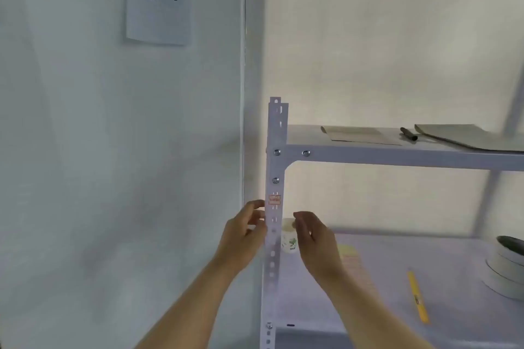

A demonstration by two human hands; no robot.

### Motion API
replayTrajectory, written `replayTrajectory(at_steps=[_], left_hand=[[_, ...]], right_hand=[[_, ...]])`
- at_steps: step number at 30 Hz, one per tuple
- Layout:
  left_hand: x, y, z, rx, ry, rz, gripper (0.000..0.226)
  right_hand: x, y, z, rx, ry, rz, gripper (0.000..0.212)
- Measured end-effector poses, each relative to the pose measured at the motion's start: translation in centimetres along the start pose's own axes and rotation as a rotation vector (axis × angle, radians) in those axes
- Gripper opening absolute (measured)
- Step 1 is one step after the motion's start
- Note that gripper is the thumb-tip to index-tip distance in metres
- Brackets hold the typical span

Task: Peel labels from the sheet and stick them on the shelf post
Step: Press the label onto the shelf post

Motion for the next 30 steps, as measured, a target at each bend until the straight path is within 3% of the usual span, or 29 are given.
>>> replayTrajectory(at_steps=[3, 9, 16, 22, 30], left_hand=[[-0.2, 0.3, -0.1, 0.112, -0.016, 0.066, 0.034], [-1.1, 0.1, 0.7, 0.268, -0.031, 0.111, 0.032], [-2.3, 0.7, 1.4, 0.372, 0.002, 0.044, 0.023], [-2.6, 0.9, 1.2, 0.41, 0.024, 0.039, 0.02], [-2.8, 1.1, 1.1, 0.479, 0.063, 0.023, 0.021]], right_hand=[[-0.5, 0.7, 0.0, -0.31, 0.037, -0.041, 0.024], [-0.8, 0.8, -3.0, -0.643, 0.068, -0.104, 0.027], [-0.8, 1.5, -4.1, -0.815, 0.213, -0.069, 0.016], [-0.6, 3.1, -4.2, -1.006, 0.343, -0.117, 0.019], [-0.8, 4.3, -4.2, -1.047, 0.451, -0.129, 0.03]])
Point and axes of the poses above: each hand's wrist, its own x-axis away from the middle knuckle, its own y-axis out of the palm, z = x × y, the point moved 9 cm from there along -x, towards the middle knuckle, and after that the axes turned 2 degrees about y, right-handed, at the moved point
